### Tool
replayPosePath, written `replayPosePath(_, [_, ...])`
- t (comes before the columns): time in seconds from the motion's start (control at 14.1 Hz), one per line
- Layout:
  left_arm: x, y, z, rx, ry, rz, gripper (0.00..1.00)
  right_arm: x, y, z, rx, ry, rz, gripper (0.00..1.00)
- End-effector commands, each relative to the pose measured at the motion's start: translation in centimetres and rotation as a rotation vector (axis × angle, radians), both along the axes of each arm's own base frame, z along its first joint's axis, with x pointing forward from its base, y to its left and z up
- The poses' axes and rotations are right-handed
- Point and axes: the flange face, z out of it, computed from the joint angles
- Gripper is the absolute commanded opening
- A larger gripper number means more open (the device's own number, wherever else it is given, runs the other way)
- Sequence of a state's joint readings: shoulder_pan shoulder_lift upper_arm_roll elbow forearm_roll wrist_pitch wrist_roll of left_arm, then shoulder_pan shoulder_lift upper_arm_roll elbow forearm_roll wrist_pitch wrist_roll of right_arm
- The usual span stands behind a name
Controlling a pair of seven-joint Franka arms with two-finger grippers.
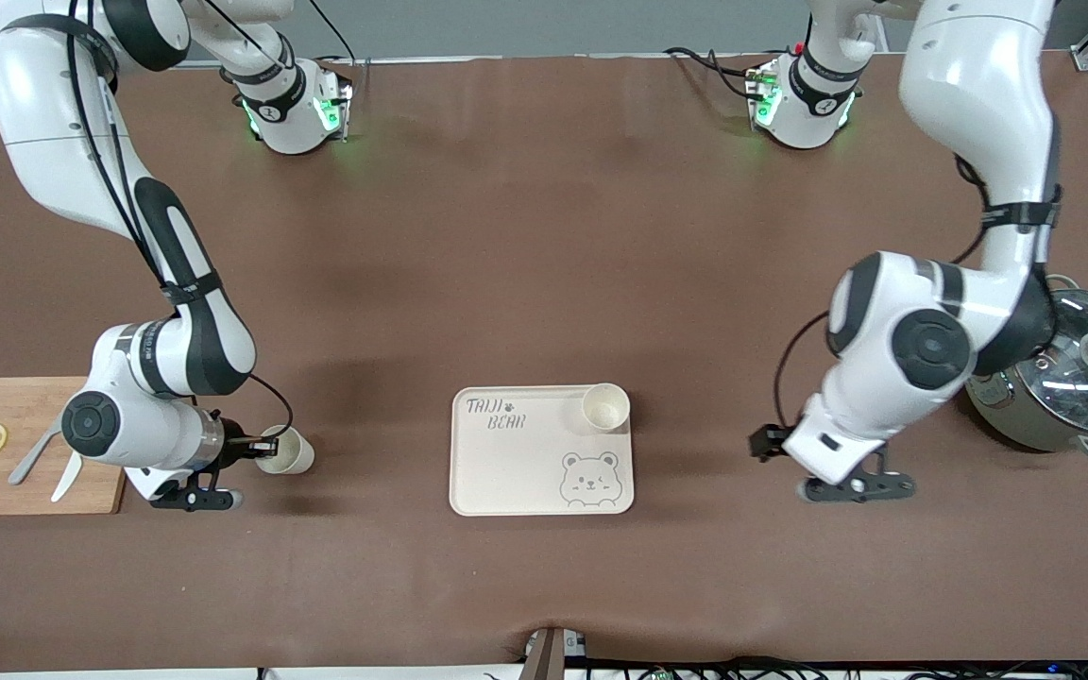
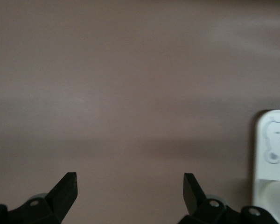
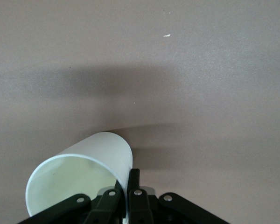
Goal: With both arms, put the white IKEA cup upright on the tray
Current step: 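Raise the left gripper away while the right gripper carries its cup over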
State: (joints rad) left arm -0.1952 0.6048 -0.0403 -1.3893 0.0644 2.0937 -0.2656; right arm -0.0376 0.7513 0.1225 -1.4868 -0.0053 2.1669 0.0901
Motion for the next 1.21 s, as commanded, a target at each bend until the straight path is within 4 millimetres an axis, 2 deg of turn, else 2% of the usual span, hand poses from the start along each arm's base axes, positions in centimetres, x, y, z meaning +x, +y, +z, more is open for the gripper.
replayPosePath(0.0, [0.6,3.2,-1.4,-0.005,0.007,-0.058,1.00,0.4,0.4,0.5,-0.011,-0.009,-0.012,0.00])
replayPosePath(0.07, [0.8,4.0,-1.1,-0.006,0.001,-0.057,1.00,0.7,0.4,1.3,-0.003,-0.017,-0.016,0.00])
replayPosePath(0.14, [0.7,4.6,0.0,-0.005,-0.004,-0.054,1.00,0.9,1.1,2.0,0.002,-0.023,-0.009,0.00])
replayPosePath(0.28, [-0.9,5.2,5.5,0.007,0.024,-0.065,1.00,1.2,3.8,3.7,0.008,-0.018,-0.073,0.00])
replayPosePath(0.36, [-1.9,5.8,8.4,0.014,0.037,-0.099,1.00,1.2,5.9,4.5,0.003,-0.007,-0.126,0.00])
replayPosePath(0.43, [-2.8,7.3,10.9,0.011,0.046,-0.142,1.00,1.0,8.7,5.1,-0.006,-0.001,-0.169,0.00])
replayPosePath(0.57, [-4.8,10.9,14.1,-0.016,0.096,-0.203,1.00,0.9,13.3,6.8,-0.004,-0.026,-0.242,0.00])
replayPosePath(0.64, [-5.7,11.5,15.4,-0.027,0.094,-0.202,1.00,0.7,14.7,7.1,0.001,-0.030,-0.269,0.00])
replayPosePath(0.92, [-9.3,11.7,18.5,-0.024,0.073,-0.191,1.00,-0.5,20.1,7.1,0.009,-0.037,-0.346,0.00])
replayPosePath(1.14, [-10.5,11.7,20.1,-0.023,0.063,-0.173,1.00,-1.5,24.8,5.0,0.042,-0.076,-0.395,0.00])
